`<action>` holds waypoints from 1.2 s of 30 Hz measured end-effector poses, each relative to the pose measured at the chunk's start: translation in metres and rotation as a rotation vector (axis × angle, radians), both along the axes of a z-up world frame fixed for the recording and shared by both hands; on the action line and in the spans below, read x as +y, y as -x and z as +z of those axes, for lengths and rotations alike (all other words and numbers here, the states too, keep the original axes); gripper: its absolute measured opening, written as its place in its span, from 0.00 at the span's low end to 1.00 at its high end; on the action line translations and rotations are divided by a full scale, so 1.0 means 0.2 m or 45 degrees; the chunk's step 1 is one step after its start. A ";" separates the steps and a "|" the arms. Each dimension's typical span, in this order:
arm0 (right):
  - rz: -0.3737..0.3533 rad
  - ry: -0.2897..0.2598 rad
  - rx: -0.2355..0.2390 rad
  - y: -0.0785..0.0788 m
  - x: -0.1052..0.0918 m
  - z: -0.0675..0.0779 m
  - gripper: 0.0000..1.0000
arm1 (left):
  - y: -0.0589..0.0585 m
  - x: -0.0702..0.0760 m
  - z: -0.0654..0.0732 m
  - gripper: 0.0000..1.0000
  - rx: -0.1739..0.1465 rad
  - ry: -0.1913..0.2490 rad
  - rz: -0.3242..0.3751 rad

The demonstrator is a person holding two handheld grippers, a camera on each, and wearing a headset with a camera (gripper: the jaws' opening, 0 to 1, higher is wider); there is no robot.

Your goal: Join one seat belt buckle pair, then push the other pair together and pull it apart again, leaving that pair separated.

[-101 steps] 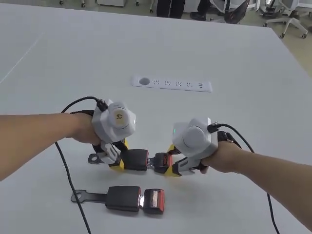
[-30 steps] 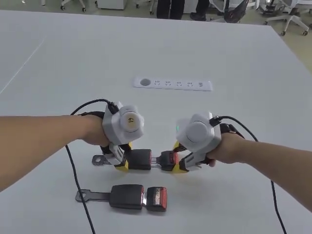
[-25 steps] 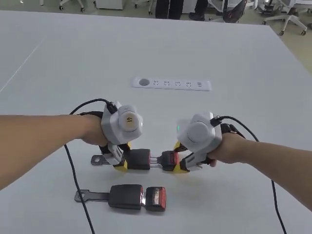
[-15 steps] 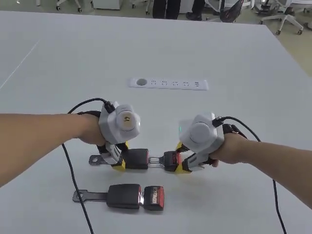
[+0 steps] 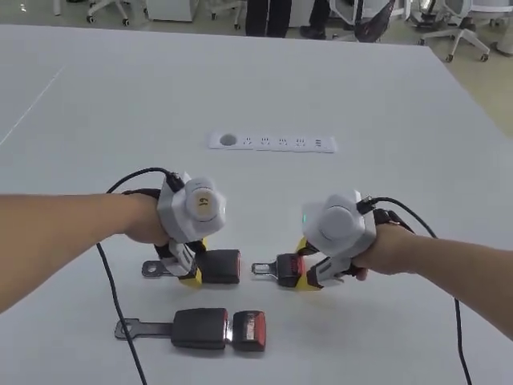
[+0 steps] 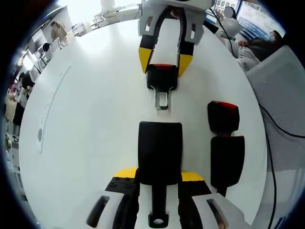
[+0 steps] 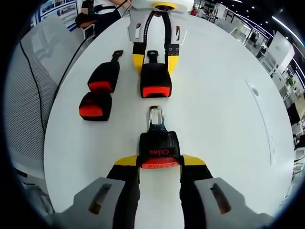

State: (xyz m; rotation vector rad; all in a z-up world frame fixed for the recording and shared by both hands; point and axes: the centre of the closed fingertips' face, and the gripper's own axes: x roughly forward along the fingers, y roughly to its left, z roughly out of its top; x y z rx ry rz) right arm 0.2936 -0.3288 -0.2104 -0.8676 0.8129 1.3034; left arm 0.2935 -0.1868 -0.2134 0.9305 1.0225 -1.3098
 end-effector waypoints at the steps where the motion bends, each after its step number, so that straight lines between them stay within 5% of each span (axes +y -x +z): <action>1: -0.002 0.003 0.000 0.00 -0.01 0.00 0.30 | 0.00 0.00 0.00 0.31 0.000 0.000 -0.003; 26: -0.015 0.034 0.020 0.01 -0.14 -0.02 0.33 | 0.02 -0.01 0.01 0.32 -0.009 0.013 -0.028; 27: -0.017 0.033 0.018 0.01 -0.14 -0.02 0.34 | -0.01 0.01 0.00 0.32 -0.009 0.017 -0.025; 34: -0.014 0.042 -0.020 0.00 -0.16 0.00 0.44 | -0.01 0.00 0.00 0.33 -0.015 0.007 -0.037; 36: -0.015 0.045 -0.034 -0.01 -0.16 0.01 0.46 | -0.05 0.01 0.00 0.39 -0.056 -0.002 -0.035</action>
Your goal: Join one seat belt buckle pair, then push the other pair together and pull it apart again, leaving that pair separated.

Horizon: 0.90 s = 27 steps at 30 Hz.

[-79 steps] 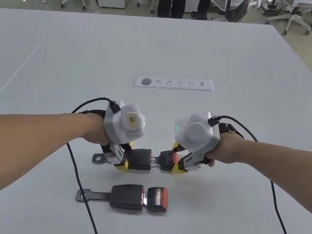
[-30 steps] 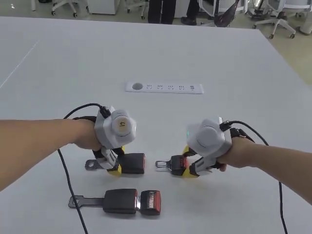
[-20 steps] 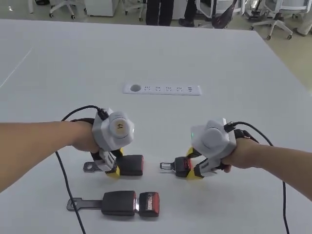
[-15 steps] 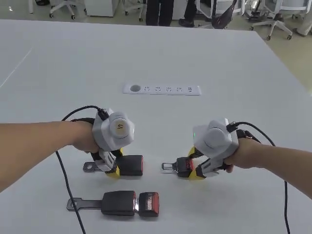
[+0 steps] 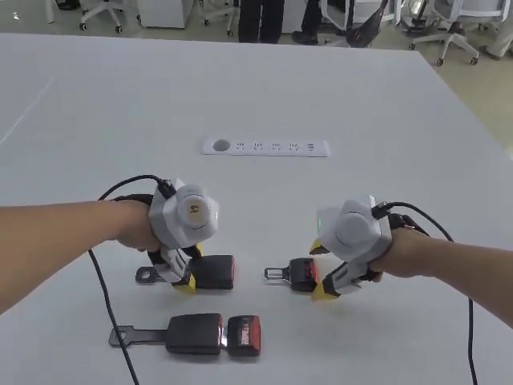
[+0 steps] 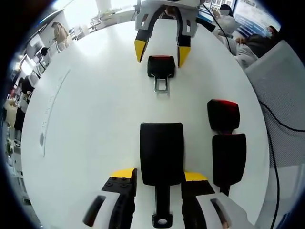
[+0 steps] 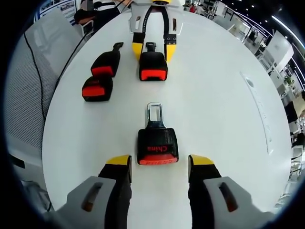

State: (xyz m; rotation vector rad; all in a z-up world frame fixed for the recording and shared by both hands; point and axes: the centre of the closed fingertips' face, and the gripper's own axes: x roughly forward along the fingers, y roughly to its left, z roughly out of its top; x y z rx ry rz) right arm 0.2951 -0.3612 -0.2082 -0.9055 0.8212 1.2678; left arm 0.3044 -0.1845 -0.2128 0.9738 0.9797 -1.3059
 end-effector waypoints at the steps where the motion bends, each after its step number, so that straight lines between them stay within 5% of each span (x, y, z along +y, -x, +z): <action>1: -0.004 -0.002 -0.001 0.00 0.00 0.00 0.48 | 0.01 -0.01 0.00 0.41 -0.012 -0.002 -0.010; 9: -0.025 -0.040 0.022 0.03 -0.06 0.03 0.57 | 0.06 -0.03 0.06 0.45 0.034 0.067 0.034; 19: -0.025 -0.070 0.010 0.10 -0.09 0.07 0.64 | 0.08 0.08 0.09 0.52 0.022 0.118 0.083; 27: -0.058 -0.126 -0.002 0.16 -0.10 0.11 0.68 | 0.19 0.16 0.12 0.58 0.047 0.180 0.161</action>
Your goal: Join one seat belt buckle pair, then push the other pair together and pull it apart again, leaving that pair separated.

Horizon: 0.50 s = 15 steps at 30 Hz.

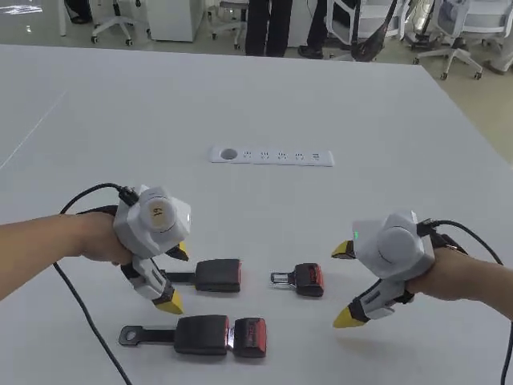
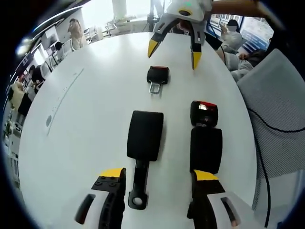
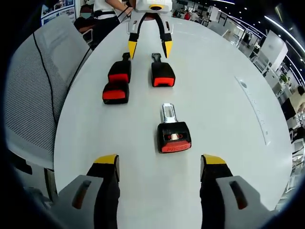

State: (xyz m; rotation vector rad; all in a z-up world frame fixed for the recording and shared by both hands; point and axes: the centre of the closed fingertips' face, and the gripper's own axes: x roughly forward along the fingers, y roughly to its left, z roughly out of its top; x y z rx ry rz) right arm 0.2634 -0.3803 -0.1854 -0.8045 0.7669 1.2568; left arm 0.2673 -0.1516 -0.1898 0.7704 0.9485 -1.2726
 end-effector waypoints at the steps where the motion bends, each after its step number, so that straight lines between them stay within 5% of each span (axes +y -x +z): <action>1: -0.005 -0.006 -0.002 0.01 0.00 0.00 0.68 | 0.03 0.00 0.02 0.59 0.000 0.010 0.015; 15: -0.170 -0.150 -0.007 0.14 -0.02 0.04 0.73 | 0.18 0.12 0.11 0.71 -0.068 0.277 0.301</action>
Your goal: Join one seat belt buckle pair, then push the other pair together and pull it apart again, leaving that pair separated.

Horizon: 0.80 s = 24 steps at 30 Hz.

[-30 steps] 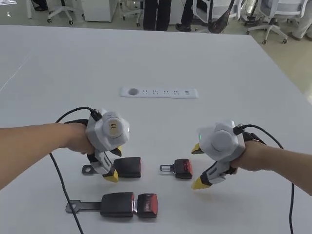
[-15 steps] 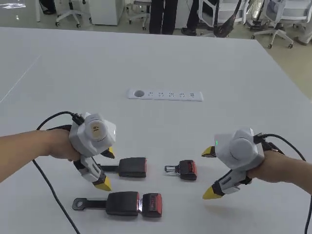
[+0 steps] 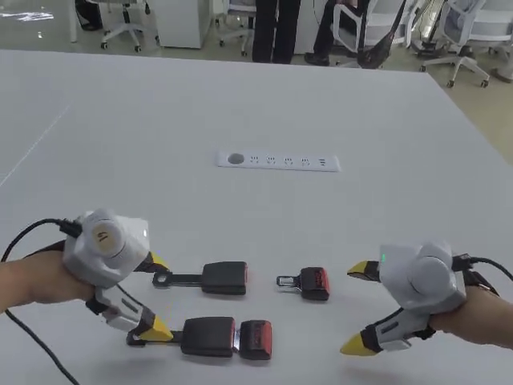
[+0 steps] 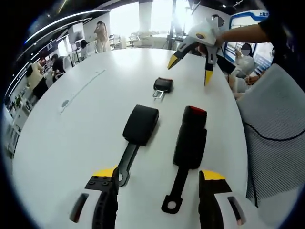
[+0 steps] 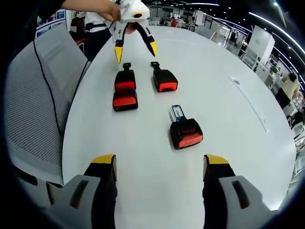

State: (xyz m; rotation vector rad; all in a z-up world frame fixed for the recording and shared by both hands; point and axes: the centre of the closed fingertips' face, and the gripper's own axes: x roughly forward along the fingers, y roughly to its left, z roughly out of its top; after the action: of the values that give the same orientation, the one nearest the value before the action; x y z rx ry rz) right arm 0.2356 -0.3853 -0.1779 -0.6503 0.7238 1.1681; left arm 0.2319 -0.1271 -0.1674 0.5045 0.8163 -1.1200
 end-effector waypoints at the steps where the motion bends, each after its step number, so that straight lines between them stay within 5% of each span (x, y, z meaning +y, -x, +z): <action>1: -0.021 -0.024 -0.005 0.01 0.00 0.01 0.74 | 0.01 0.00 0.01 0.72 -0.003 0.027 0.022; 4: -0.053 -0.055 -0.014 0.04 0.00 0.02 0.75 | 0.05 0.03 0.02 0.75 -0.016 0.112 0.105; 6: -0.086 -0.078 -0.017 0.06 0.00 0.01 0.76 | 0.08 0.06 0.03 0.75 -0.042 0.133 0.137; 11: -0.198 -0.148 -0.059 0.09 0.01 0.02 0.80 | 0.10 0.10 0.08 0.79 -0.117 0.295 0.310; 19: -0.344 -0.272 -0.116 0.11 0.01 0.07 0.89 | 0.20 0.12 0.07 0.84 -0.159 0.348 0.385; 24: -0.424 -0.356 -0.153 0.14 0.03 0.09 0.98 | 0.20 0.13 0.05 0.88 -0.188 0.367 0.432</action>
State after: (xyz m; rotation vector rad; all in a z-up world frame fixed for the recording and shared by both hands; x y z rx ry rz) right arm 0.2083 -0.3801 -0.1595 -0.3454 0.5300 0.8920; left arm 0.1916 -0.1020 -0.1568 0.1944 0.5732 -0.8556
